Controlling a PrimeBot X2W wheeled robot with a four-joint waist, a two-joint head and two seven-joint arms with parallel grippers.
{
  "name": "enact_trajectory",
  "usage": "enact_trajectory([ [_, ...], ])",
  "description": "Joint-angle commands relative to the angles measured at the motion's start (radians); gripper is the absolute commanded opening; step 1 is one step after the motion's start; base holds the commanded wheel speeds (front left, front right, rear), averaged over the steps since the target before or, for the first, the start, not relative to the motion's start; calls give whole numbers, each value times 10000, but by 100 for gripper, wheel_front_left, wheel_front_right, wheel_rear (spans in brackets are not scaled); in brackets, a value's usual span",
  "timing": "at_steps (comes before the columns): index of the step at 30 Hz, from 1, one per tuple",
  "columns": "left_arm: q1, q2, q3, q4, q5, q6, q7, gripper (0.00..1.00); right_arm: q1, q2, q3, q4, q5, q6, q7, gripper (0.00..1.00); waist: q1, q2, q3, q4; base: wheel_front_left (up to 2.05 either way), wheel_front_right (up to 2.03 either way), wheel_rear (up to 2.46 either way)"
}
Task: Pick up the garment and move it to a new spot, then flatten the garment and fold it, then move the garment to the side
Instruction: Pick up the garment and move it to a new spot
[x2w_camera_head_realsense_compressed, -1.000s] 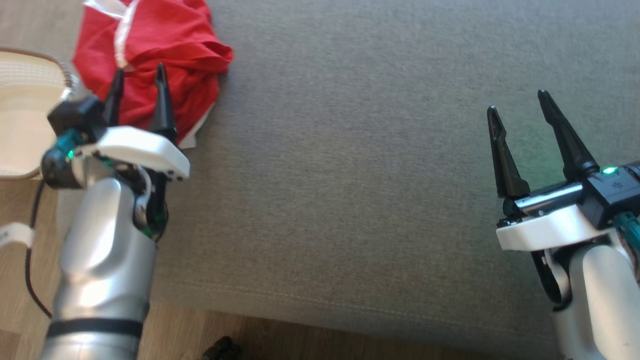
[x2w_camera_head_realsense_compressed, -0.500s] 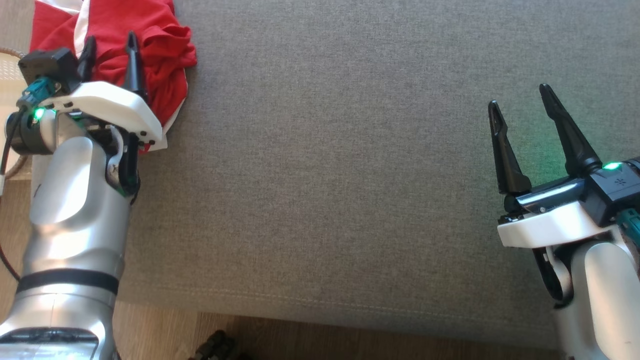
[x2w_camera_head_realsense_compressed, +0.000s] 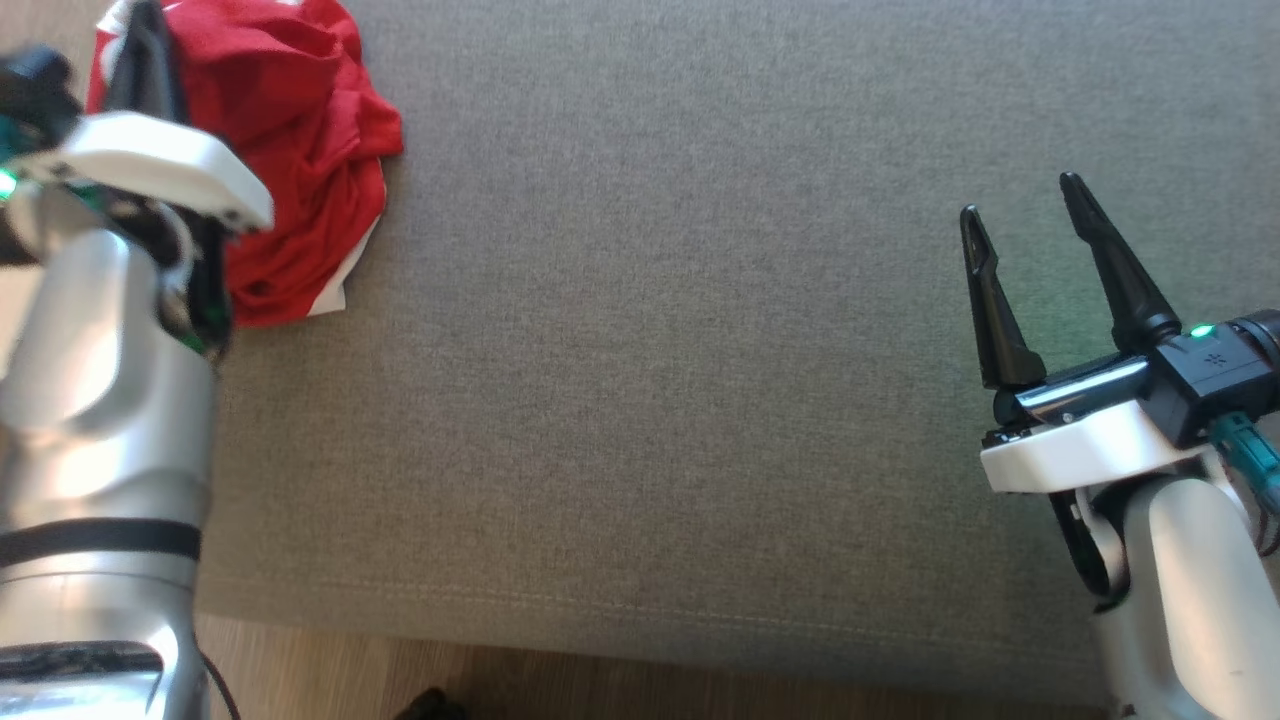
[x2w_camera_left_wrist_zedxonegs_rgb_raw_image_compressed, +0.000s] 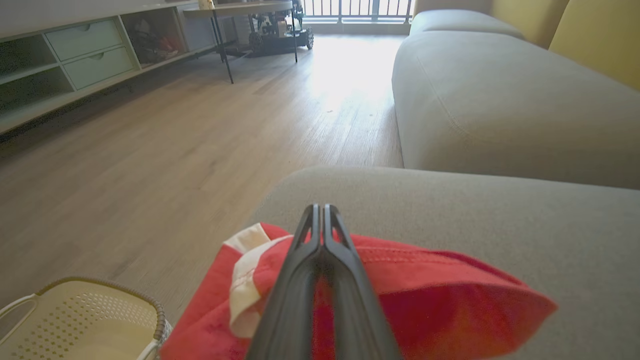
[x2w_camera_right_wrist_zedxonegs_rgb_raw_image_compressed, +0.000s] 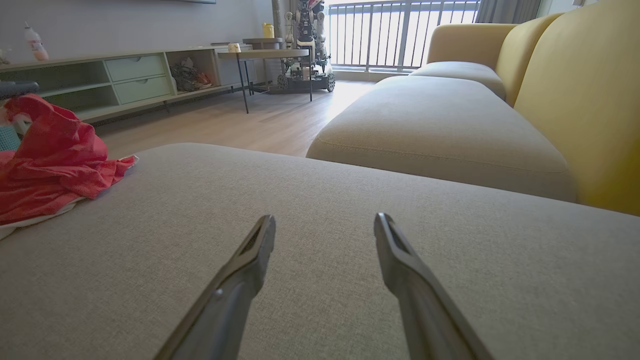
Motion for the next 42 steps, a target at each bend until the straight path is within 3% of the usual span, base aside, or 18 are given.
enact_trajectory([
  [1, -156, 643, 496, -851, -18, 79, -119, 0, -81, 159, 304, -234, 32, -4, -123, 100, 0, 0, -271, -53, 0, 0, 0],
  [9, 483, 578, 1209, -3909, -44, -24, -122, 0, 14, 360, 285, 265, 224, -4, -396, 100, 0, 0, -1259, -339, 0, 0, 0],
  [16, 440, 519, 1013, -5163, 68, -318, -121, 0, 84, 441, 280, 551, 401, -4, -539, 100, 0, 0, -1862, -781, 0, 0, 0],
  [25, -395, 322, 326, -5874, 146, -525, 531, 0, 4, 466, 338, 797, 1106, -4, -632, 100, 0, 0, -2405, -2116, 0, 0, 0],
  [34, -860, -766, -782, -6484, -3, -516, 1023, 0, -67, 467, 529, 604, 1665, -4, -638, 100, 0, 0, -2380, -3835, 0, 0, 0],
  [39, -917, -1184, -1831, -5840, -300, -302, 1153, 0, -162, 468, 738, 573, 1960, -4, -638, 100, 0, 0, -2134, -4745, 0, 0, 0],
  [40, -898, -1216, -2101, -5483, -368, -221, 1245, 12, -170, 468, 805, 572, 2004, -4, -638, 100, 0, 0, -2091, -4891, 0, 0, 0],
  [41, -890, -1236, -2369, -5135, -437, -156, 1250, 89, -181, 468, 880, 569, 2057, -4, -639, 100, 0, 0, -2043, -5038, 0, 0, 0],
  [42, -870, -1249, -2583, -4816, -636, -79, 1173, 100, -195, 468, 961, 564, 2107, -4, -639, 100, 0, 0, -1999, -5177, 0, 0, 0],
])
